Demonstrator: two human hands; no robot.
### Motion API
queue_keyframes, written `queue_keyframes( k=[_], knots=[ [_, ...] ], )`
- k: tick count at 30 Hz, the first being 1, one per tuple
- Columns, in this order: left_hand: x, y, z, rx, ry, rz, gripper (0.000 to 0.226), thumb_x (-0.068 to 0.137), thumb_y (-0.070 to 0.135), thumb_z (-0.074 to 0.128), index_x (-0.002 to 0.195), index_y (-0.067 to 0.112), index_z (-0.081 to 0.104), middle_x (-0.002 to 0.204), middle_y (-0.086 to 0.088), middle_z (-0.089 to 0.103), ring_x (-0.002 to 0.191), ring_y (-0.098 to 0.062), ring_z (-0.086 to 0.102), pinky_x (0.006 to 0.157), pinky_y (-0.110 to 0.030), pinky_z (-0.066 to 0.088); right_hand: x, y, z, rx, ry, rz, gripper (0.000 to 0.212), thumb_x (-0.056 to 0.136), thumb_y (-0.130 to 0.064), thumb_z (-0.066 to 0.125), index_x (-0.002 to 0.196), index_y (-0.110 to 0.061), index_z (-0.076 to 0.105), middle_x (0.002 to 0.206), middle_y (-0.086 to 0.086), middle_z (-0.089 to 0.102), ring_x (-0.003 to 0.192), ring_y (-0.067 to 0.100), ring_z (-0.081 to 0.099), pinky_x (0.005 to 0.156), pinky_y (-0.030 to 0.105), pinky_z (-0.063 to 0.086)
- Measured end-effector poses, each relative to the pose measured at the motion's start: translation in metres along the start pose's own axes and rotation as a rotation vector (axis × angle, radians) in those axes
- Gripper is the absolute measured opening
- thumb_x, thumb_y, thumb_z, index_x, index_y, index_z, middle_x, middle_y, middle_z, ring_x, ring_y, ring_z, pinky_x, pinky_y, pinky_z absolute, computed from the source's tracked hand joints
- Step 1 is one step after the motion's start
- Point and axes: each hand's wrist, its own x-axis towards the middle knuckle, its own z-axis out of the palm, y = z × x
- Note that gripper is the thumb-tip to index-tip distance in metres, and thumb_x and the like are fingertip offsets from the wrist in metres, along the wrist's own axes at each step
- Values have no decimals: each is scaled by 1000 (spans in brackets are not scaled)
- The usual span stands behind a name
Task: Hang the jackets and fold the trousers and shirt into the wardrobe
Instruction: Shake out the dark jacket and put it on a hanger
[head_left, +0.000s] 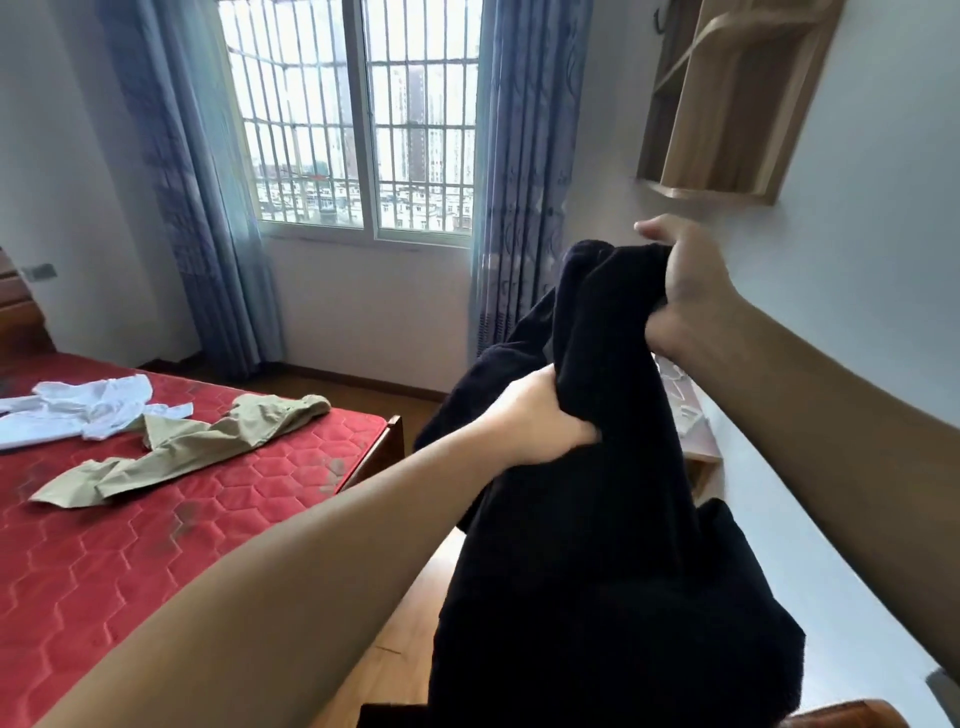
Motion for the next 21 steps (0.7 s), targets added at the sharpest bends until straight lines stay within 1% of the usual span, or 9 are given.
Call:
queue_keyframes(
  k=[2,5,8,13,15,16,18,19,21],
  knots=[
    [6,2,-7,-102,175,-2,16,76,19,79,87,23,68,83,6,69,82,-15,66,70,-24,51,2,-6,-6,-19,-47,-16,21,77,-16,61,96,-8,66,85,8,68,92,27,67,77,35,56],
    [14,8,-28,-364,325,-82,16,80,1,70,79,17,71,79,-4,72,73,-22,67,69,-34,58,1,-9,-25,-144,-88,-78,27,86,-17,63,112,-7,66,101,9,70,86,19,70,68,29,57],
    [20,21,-48,-581,448,-158,20,79,-4,65,75,15,70,71,-6,72,62,-23,67,53,-30,58,-12,12,-42,-565,-180,-148,34,82,-47,71,103,-20,66,94,-5,69,69,6,67,61,23,53],
    [25,44,-55,-784,534,-375,14,82,1,60,74,11,65,68,-9,66,61,-24,63,49,-28,51,-39,69,-44,-1062,-200,-516,100,57,-80,68,136,-23,46,129,-6,55,118,12,54,101,37,47],
    [29,50,-56,-847,556,-444,18,89,3,54,72,8,60,67,-9,61,62,-24,60,51,-29,50,-53,87,-32,-1087,-259,-506,123,49,-84,69,148,-25,25,144,-5,41,130,12,43,107,39,42],
    [27,55,-57,-879,548,-474,20,92,3,50,74,6,58,69,-10,58,69,-25,61,61,-34,54,-57,94,-28,-1112,-286,-463,126,50,-77,75,150,-27,16,148,-4,37,132,14,41,107,40,42],
    [22,60,-61,-846,509,-489,17,97,3,45,89,2,59,83,-12,58,94,-27,59,91,-44,52,-50,99,-26,-1097,-288,-421,101,62,-45,82,145,-25,27,134,4,51,120,22,53,97,43,49],
    [19,60,-63,-832,490,-473,17,95,3,45,102,2,61,94,-13,60,102,-29,59,96,-46,49,-43,97,-28,-1028,-261,-409,71,69,-27,77,133,-20,45,117,6,63,107,26,61,88,43,52],
    [9,53,-71,-846,446,-424,23,90,1,53,111,6,60,102,-13,64,95,-30,64,86,-44,55,-31,88,-30,-799,-182,-315,19,75,-3,62,94,-8,65,84,11,70,81,30,67,68,37,52]
  ],
)
